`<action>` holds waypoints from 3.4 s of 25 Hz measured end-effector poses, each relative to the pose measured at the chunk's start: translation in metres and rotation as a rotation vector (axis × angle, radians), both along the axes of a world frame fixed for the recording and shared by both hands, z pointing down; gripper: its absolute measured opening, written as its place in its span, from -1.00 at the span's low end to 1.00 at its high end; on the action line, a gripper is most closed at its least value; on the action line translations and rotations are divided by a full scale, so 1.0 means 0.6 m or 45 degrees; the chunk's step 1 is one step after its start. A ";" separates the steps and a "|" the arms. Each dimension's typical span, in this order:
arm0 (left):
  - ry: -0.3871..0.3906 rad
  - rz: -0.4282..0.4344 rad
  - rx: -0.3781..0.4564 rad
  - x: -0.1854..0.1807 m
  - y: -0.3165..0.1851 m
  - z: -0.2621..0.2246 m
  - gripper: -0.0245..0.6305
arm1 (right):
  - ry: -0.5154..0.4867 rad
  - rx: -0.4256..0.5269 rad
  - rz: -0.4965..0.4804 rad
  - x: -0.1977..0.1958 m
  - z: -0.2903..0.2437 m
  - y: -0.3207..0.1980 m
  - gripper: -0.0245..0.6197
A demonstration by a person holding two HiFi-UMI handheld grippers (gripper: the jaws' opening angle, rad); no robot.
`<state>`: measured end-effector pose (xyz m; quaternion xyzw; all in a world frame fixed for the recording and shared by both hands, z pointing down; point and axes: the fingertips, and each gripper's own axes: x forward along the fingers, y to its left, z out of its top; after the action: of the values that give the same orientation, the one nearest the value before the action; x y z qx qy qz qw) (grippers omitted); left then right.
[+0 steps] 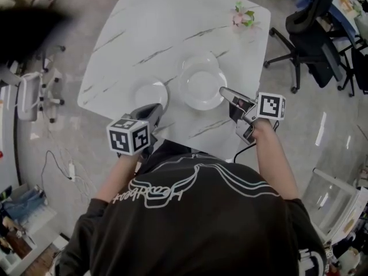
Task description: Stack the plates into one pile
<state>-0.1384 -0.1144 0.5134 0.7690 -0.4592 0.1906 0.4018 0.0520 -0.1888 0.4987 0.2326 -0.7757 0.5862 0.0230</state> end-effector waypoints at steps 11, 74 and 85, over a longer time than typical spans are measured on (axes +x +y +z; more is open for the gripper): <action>-0.002 -0.048 -0.014 -0.047 -0.025 -0.009 -0.85 | 0.051 0.012 0.159 -0.009 -0.003 -0.093 -0.81; -0.096 -0.313 0.042 -0.177 0.058 -0.009 -0.85 | 0.575 0.664 -0.711 -0.290 0.008 0.063 0.07; -0.194 -0.257 -0.041 -0.215 0.042 0.048 -0.85 | 0.628 0.591 -0.778 -0.331 0.057 0.054 0.07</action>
<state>-0.2673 -0.0894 0.5421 0.6957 -0.5604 0.2144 0.3950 -0.1469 -0.1566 0.5329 0.1248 -0.8910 0.2903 0.3260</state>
